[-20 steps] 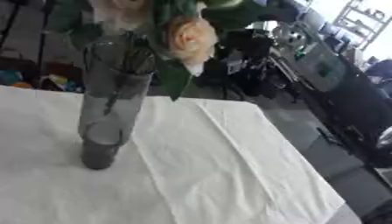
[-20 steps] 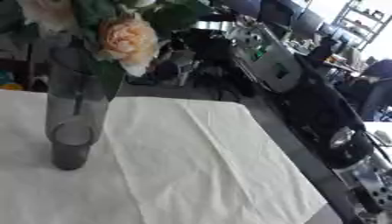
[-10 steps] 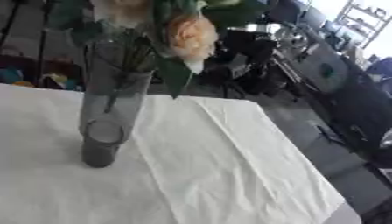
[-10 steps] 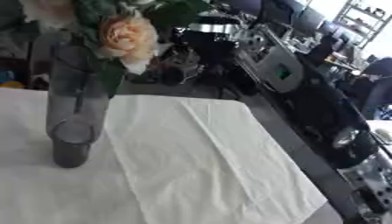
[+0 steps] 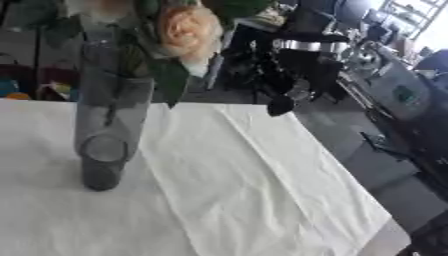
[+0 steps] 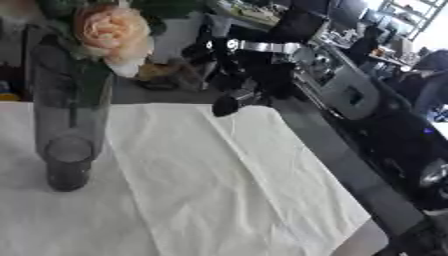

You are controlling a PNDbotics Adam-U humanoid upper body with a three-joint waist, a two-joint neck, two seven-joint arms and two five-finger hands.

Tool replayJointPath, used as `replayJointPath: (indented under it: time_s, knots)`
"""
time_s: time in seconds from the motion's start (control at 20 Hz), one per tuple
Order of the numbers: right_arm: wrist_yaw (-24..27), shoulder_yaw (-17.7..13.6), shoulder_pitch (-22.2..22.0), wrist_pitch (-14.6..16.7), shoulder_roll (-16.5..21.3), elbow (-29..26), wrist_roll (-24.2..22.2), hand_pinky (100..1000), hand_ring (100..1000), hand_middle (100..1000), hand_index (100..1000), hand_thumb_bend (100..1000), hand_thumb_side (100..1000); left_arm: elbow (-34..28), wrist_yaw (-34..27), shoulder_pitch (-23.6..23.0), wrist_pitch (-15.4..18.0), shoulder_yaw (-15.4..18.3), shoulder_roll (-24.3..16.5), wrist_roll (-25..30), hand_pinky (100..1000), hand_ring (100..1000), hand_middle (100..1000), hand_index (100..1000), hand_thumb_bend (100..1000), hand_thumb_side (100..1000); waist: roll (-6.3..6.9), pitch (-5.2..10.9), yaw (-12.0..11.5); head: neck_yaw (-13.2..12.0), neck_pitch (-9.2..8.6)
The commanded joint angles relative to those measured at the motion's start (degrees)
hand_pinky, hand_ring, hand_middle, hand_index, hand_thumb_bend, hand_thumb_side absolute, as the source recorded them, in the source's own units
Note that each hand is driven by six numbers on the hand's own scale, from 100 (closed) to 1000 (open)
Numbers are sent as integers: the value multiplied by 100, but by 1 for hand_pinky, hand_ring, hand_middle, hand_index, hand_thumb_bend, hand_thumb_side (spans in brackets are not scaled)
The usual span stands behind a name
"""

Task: Arrange flowers into the vase.

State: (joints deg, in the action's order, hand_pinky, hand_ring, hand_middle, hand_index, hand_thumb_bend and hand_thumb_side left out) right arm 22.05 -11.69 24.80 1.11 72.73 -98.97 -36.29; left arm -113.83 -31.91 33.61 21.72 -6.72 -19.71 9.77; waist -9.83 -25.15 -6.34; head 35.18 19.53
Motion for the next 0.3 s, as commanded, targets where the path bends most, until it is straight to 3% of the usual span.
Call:
replayJointPath:
  time_s: [0.05,0.25,0.3]
  knots:
    - [161,-197,-107,31,273,-357,109,847,1000,1000,1000,916,499,-76,50,3,23,76,-82,-89,747,760,836,928,100,867,112,108,153,-197,-62]
    - [174,-341,-459,87,169,-1028,499,825,1000,1000,1000,850,626,-76,93,-73,119,156,-94,-211,747,762,846,935,100,862,336,130,467,-643,-82]
    - [173,-409,-605,131,108,-1269,701,814,1000,1000,1000,973,671,-76,90,-87,160,178,-104,-246,747,763,850,939,100,855,389,140,529,-851,-48]
